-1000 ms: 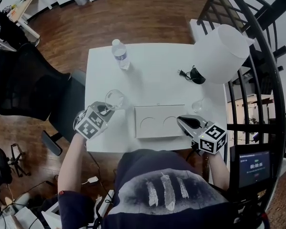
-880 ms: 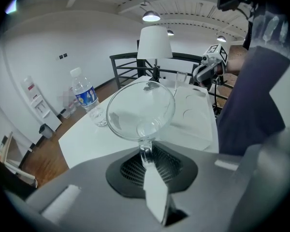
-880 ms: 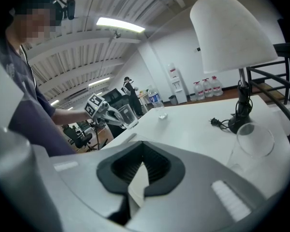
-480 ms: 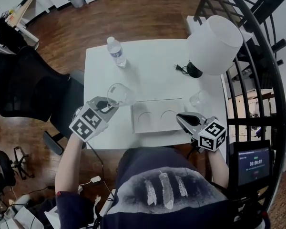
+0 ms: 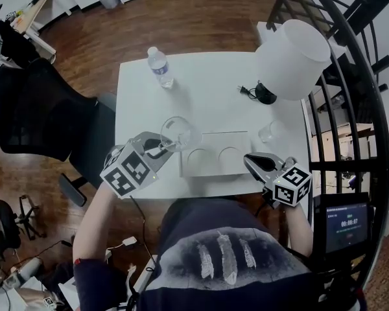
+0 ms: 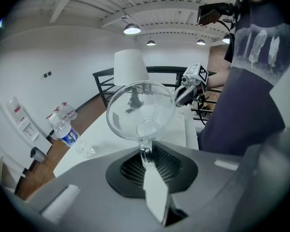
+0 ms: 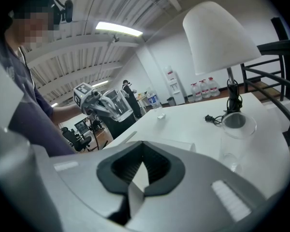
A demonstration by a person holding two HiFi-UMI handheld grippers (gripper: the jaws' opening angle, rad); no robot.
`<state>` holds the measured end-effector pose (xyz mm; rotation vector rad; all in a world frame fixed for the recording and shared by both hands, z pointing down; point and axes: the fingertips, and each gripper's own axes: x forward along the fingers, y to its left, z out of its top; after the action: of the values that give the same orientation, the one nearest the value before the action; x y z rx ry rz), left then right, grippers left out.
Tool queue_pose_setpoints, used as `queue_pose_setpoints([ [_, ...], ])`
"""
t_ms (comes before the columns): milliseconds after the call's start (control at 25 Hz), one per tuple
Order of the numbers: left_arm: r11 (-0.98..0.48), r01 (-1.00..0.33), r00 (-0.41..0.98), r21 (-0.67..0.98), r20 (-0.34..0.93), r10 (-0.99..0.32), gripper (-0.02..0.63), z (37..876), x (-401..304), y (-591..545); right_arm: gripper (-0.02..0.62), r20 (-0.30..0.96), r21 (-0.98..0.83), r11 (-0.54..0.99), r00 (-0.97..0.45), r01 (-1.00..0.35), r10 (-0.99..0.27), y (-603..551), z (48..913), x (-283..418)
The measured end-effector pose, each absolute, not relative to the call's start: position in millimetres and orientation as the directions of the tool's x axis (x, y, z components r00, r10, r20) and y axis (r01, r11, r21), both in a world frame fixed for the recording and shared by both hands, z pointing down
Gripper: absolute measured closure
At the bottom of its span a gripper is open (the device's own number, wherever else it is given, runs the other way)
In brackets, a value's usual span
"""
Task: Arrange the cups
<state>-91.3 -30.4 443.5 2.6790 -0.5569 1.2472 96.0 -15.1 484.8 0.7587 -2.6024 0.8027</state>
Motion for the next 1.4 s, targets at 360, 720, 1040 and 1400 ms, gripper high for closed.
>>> queue_pose_setpoints([
  [360,-0.950,-0.312,0.581,0.013,0.793,-0.180,0.565,464.4,-75.0,8.8,0.592,0.439,-0.430,0.706,-0.814,-0.562,-0.381,-5.9,485.2,97.3],
  [720,-0.968,-0.250,0.535,-0.012,0.832,-0.148,0.563,488.8,-66.1,27.6,0.592,0.446,-0.422,0.715,-0.814,-0.557,-0.372,1.4,483.9,97.9],
  [1040,-0.978,-0.204,0.483,-0.030,0.866,-0.127,0.563,511.8,-64.9,27.9,0.592,0.460,-0.409,0.712,-0.803,-0.571,-0.379,5.5,486.1,101.7],
  [1400,-0.990,-0.133,0.437,-0.047,0.894,-0.101,0.561,531.9,-57.4,22.8,0.592,0.459,-0.410,0.700,-0.795,-0.585,-0.396,6.9,491.1,104.9],
])
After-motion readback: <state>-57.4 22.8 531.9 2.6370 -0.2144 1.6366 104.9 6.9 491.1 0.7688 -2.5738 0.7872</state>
